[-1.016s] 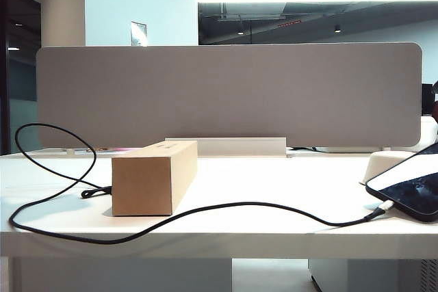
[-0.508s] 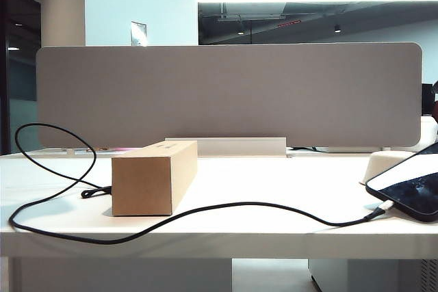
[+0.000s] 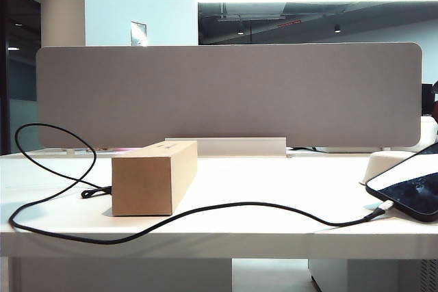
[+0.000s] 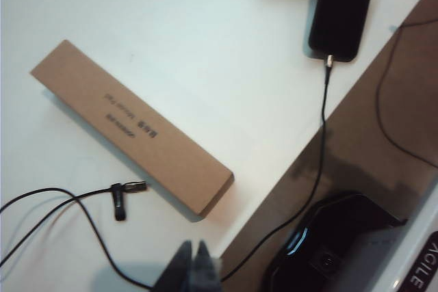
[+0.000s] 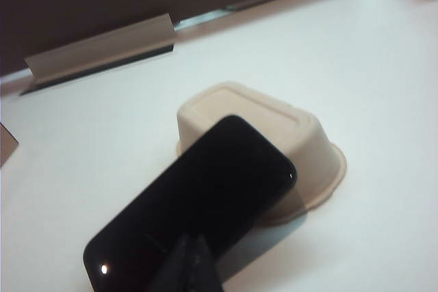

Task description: Pick up the charging cable and the phone, plug the charging cable into the charging port on the phone, and finally place them back on the table.

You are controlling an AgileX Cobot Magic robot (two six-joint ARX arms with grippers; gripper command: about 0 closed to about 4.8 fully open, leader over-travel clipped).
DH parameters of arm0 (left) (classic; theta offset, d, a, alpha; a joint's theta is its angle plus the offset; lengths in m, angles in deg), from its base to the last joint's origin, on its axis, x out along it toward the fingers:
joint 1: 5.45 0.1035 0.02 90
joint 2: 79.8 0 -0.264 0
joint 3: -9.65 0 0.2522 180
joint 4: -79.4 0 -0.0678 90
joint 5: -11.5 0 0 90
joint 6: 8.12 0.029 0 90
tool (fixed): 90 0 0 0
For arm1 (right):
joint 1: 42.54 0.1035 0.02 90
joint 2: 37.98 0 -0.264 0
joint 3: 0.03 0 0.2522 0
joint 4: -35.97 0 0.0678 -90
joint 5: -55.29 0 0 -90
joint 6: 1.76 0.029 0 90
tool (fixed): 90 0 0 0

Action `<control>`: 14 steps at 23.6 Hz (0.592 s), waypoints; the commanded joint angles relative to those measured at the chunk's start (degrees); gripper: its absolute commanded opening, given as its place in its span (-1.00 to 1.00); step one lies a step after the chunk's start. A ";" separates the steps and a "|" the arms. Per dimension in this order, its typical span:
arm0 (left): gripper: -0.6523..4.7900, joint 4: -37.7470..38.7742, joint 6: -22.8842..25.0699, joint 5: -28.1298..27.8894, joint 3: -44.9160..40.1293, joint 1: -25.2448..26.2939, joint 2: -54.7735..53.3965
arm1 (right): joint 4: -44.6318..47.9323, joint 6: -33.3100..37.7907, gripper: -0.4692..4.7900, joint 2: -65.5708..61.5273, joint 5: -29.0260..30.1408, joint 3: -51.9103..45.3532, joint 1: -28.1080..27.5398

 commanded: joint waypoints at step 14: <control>-0.78 -11.13 -5.49 -18.71 -10.75 -0.07 21.88 | -1.95 -0.22 -0.84 0.07 -0.28 -0.33 0.04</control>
